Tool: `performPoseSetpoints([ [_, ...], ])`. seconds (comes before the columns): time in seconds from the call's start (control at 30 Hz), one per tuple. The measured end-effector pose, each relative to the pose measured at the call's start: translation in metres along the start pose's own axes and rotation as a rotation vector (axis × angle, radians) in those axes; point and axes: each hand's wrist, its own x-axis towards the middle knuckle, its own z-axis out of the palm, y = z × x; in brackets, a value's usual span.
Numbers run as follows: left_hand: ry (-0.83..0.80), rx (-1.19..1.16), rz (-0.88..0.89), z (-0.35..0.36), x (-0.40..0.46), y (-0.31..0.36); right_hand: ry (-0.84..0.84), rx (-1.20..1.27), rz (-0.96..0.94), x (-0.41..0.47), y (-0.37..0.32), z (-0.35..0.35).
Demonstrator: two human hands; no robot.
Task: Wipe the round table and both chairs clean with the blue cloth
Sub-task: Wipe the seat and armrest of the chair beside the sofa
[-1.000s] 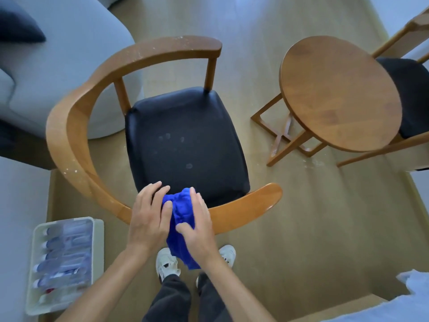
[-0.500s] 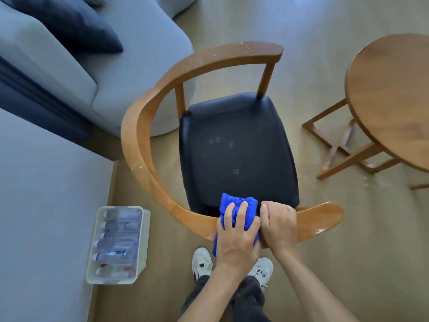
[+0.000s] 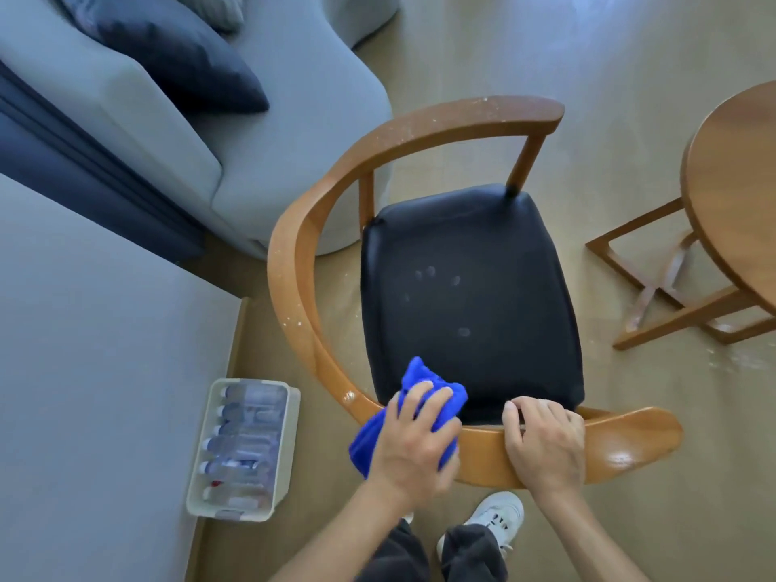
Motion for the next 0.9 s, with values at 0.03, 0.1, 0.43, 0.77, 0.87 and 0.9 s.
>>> performPoseSetpoints([
  [0.03, -0.004, -0.039, -0.007, 0.006, 0.000, 0.017, 0.005, -0.007, 0.005, -0.001, 0.000, 0.000],
  [0.1, -0.016, -0.043, 0.027, 0.007, 0.004, 0.023, 0.035, -0.007, 0.037, -0.002, -0.005, 0.001],
  [0.43, -0.059, 0.294, 0.324, -0.104, 0.060, -0.177, -0.080, 0.073, -0.181, -0.011, -0.144, 0.034],
  [0.77, 0.083, 0.245, 0.082, -0.120, 0.112, -0.196, -0.208, -0.020, -0.061, -0.001, -0.153, 0.027],
  [0.87, -0.044, 0.163, 0.173, -0.076, 0.047, -0.134, -0.224, -0.020, -0.041, -0.002, -0.151, 0.030],
  [0.9, -0.103, 0.125, 0.204, -0.061, 0.026, -0.113, -0.235, -0.032, -0.050, -0.005, -0.149, 0.031],
])
